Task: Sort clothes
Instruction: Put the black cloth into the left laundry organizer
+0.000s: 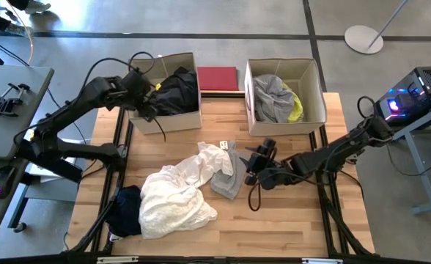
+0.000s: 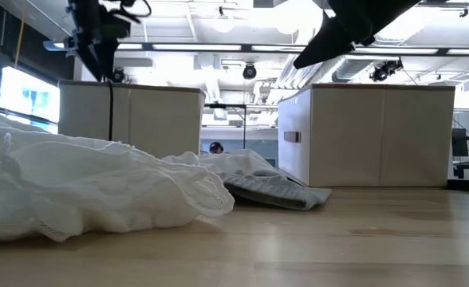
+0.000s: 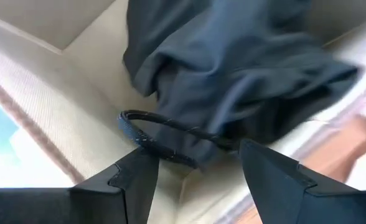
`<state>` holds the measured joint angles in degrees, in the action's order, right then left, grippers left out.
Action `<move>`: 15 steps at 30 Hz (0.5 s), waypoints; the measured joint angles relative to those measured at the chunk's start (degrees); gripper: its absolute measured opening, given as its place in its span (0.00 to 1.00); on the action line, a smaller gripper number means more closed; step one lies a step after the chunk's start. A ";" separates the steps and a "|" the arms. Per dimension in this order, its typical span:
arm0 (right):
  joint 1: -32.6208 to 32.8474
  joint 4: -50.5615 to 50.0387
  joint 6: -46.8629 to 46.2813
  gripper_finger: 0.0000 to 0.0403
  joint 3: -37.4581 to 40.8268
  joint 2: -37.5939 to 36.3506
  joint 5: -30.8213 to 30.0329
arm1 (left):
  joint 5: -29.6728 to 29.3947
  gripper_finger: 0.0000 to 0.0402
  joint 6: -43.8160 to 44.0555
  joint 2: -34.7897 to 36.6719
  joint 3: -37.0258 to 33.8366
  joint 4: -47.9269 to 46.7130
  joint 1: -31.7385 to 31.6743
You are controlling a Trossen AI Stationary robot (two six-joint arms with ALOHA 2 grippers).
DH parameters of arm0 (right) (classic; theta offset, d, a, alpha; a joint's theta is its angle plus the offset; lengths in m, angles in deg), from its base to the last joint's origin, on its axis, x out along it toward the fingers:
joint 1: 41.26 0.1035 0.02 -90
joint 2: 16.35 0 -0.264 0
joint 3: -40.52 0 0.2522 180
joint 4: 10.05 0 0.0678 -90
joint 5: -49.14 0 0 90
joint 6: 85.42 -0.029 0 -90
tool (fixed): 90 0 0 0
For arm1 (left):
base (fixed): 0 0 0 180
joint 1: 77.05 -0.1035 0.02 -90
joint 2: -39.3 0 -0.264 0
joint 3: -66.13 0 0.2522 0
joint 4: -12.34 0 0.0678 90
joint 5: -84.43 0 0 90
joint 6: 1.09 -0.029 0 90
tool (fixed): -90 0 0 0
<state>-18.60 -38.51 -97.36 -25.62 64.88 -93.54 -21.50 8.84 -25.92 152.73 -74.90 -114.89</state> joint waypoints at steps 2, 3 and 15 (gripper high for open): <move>-0.70 -0.02 0.07 0.45 0.00 0.00 0.36 | 0.01 0.54 0.05 1.34 0.36 0.02 0.61; -0.99 0.00 0.26 0.45 0.00 0.00 0.68 | 0.02 0.54 0.24 1.98 0.92 -0.31 0.89; -3.17 0.03 0.46 0.45 0.00 0.00 1.09 | 5.97 0.54 17.52 9.69 -4.32 -1.75 8.59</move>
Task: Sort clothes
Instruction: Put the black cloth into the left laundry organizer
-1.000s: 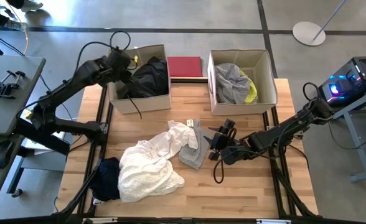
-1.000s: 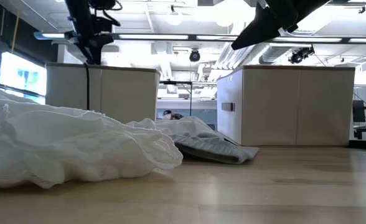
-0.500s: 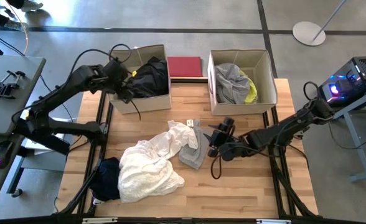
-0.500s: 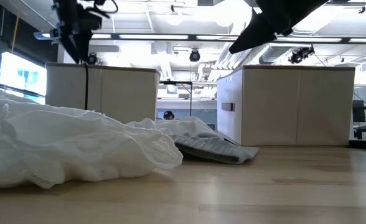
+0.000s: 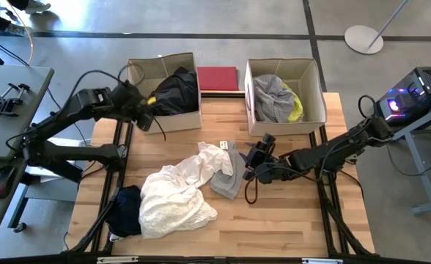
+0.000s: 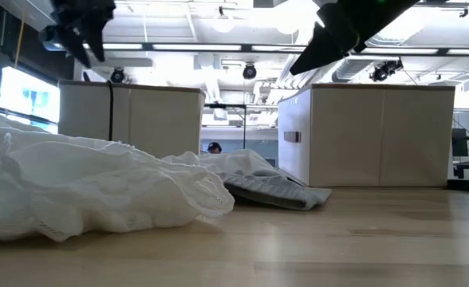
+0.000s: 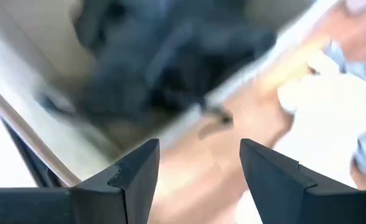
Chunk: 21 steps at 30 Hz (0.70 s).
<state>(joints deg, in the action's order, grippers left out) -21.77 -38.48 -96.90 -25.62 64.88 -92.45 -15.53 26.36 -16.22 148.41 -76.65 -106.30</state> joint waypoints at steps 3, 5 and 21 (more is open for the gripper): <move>-0.02 0.02 0.02 0.45 0.00 0.00 0.00 | 1.78 0.54 4.69 1.87 -4.73 0.74 2.61; 0.04 0.02 0.25 0.45 0.00 0.00 0.00 | 0.71 0.54 7.86 3.00 -8.35 3.39 5.48; 0.04 -0.04 2.49 0.45 -0.02 -0.02 0.00 | -22.13 0.49 11.44 0.74 -23.54 29.86 18.65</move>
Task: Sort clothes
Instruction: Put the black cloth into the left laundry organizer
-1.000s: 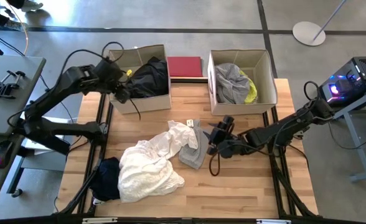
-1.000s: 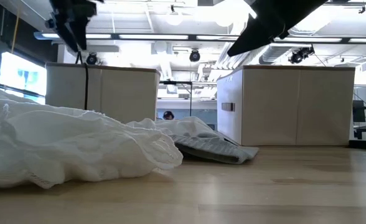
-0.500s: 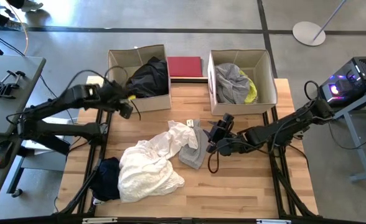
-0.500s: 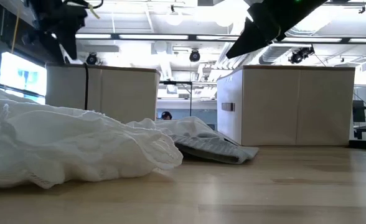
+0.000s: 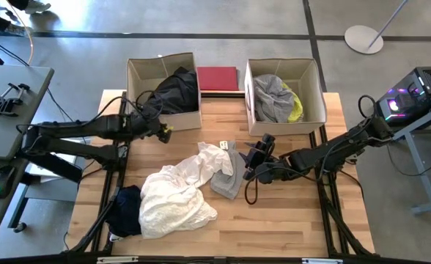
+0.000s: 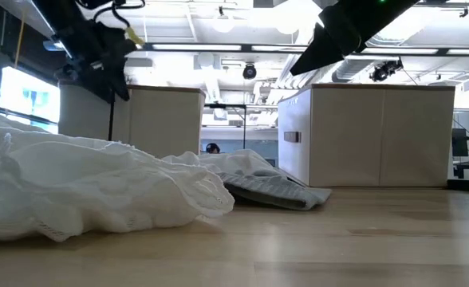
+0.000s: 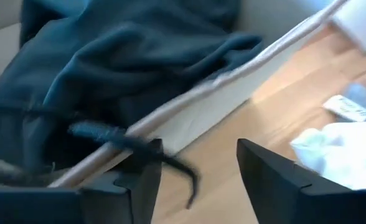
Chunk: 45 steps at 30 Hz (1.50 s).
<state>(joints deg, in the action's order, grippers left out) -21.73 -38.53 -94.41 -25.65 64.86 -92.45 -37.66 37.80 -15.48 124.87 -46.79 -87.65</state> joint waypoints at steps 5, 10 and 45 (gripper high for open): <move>0.00 0.06 0.04 0.45 0.00 0.00 -0.02 | 4.93 0.31 -1.78 0.52 5.22 0.23 0.91; -0.04 0.44 0.04 0.45 0.00 0.00 -0.02 | 5.02 0.09 -9.18 0.91 12.91 1.88 0.71; -3.07 6.23 5.45 0.45 0.00 0.00 2.49 | 14.29 0.22 -19.82 -0.94 -3.02 -7.52 13.03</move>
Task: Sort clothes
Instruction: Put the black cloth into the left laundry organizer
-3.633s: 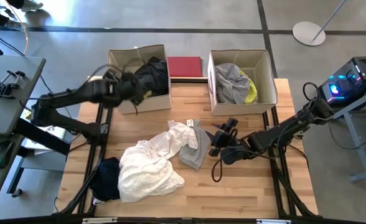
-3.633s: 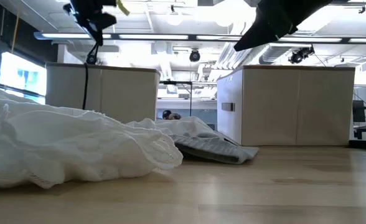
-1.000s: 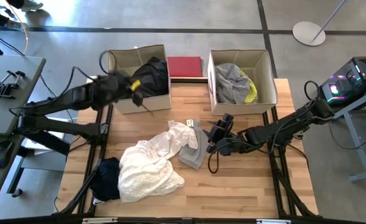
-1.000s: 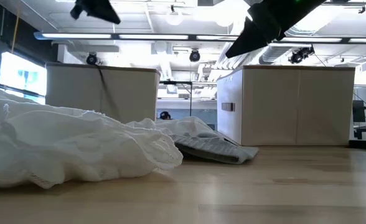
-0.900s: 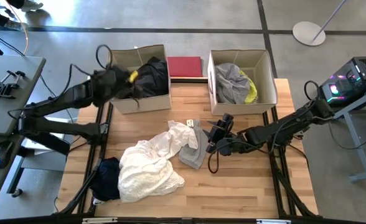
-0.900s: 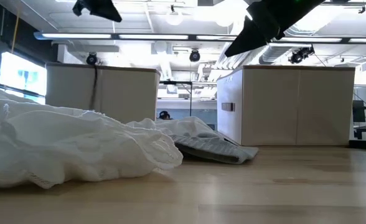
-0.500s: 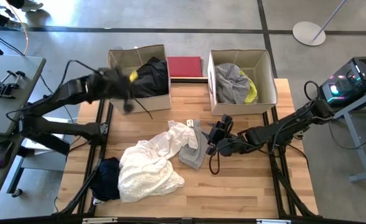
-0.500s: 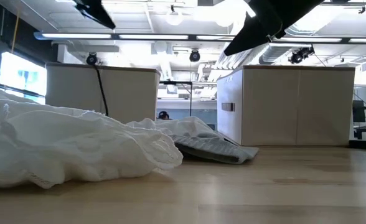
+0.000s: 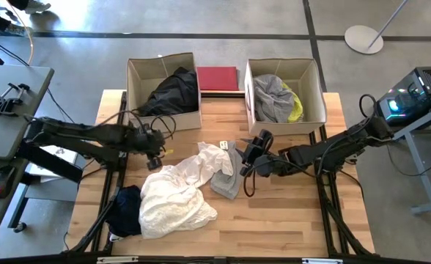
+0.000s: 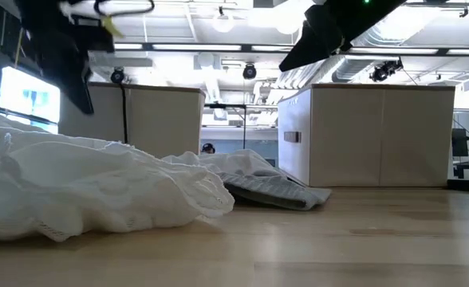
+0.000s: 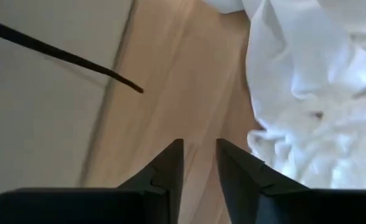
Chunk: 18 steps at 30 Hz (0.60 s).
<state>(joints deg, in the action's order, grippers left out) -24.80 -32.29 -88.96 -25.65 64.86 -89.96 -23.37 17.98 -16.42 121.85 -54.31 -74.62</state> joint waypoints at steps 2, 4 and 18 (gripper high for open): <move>0.01 0.00 0.17 0.45 0.00 0.00 0.27 | -0.19 0.27 0.69 0.00 -3.98 5.80 0.00; 0.01 -0.03 0.17 0.45 0.00 0.00 1.39 | -1.84 0.32 1.16 -0.02 -7.33 11.59 -0.20; 0.05 0.12 -0.66 0.45 0.00 0.00 4.19 | -27.50 0.48 -0.15 0.00 -24.86 51.67 -0.57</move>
<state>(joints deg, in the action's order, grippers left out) -24.75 -32.18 -89.62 -25.65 64.86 -85.78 -50.88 17.83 -16.42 96.99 -2.64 -75.18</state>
